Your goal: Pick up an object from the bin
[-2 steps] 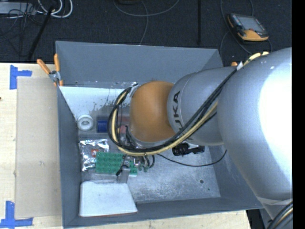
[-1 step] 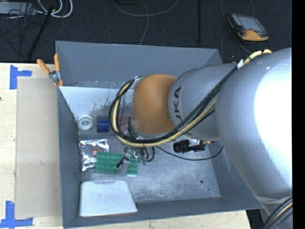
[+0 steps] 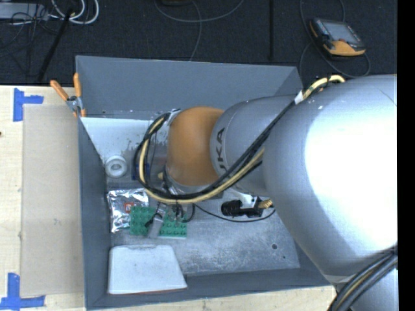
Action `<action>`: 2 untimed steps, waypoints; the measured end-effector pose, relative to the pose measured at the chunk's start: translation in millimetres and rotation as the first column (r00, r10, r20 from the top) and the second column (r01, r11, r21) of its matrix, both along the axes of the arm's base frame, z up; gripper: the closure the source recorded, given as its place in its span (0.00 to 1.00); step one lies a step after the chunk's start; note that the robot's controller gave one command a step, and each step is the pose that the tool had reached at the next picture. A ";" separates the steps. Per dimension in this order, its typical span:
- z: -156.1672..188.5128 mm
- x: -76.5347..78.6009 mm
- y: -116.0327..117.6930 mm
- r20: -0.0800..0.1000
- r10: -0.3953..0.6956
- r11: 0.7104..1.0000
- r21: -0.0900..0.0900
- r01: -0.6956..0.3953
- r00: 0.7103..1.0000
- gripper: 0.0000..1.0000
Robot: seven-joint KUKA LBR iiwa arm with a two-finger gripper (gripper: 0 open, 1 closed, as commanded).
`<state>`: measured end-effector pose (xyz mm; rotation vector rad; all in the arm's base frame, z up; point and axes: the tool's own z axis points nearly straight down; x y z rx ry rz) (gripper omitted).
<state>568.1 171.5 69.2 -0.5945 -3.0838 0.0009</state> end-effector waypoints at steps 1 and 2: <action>0.0 0.4 -0.2 0.001 -0.001 1.000 0.000 0.001 1.000 0.00; 2.2 1.7 -0.2 0.003 -0.003 1.000 0.001 0.003 1.000 1.00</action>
Offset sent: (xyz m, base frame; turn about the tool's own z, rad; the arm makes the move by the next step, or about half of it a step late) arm 0.0000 0.0000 0.0000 0.0000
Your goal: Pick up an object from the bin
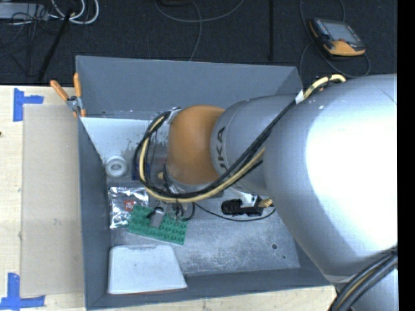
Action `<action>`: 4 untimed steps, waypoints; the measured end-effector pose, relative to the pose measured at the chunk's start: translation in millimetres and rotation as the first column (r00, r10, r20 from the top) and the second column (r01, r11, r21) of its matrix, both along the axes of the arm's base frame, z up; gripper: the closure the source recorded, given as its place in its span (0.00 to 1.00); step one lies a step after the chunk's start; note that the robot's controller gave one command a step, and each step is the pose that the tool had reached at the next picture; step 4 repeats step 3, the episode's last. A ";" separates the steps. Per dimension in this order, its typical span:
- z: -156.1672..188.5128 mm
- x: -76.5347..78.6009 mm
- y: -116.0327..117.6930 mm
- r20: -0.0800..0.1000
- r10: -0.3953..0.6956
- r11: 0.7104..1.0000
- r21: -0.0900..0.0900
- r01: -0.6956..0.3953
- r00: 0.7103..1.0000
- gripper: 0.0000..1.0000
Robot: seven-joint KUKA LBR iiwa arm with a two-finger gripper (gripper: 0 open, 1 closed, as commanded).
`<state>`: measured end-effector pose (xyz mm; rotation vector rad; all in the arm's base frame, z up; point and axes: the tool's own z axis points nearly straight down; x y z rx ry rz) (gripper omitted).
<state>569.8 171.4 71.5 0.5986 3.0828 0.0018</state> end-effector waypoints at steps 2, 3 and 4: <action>21.5 1.2 -1.5 -0.002 -0.003 1.000 -0.001 0.003 1.000 1.00; 36.1 1.4 -2.3 -0.002 -0.005 1.000 0.000 0.005 1.000 1.00; 36.1 1.4 -2.3 -0.002 -0.005 1.000 0.000 0.005 1.000 1.00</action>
Offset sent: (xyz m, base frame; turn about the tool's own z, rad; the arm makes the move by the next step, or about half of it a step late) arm 0.0002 0.0000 0.0147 0.0000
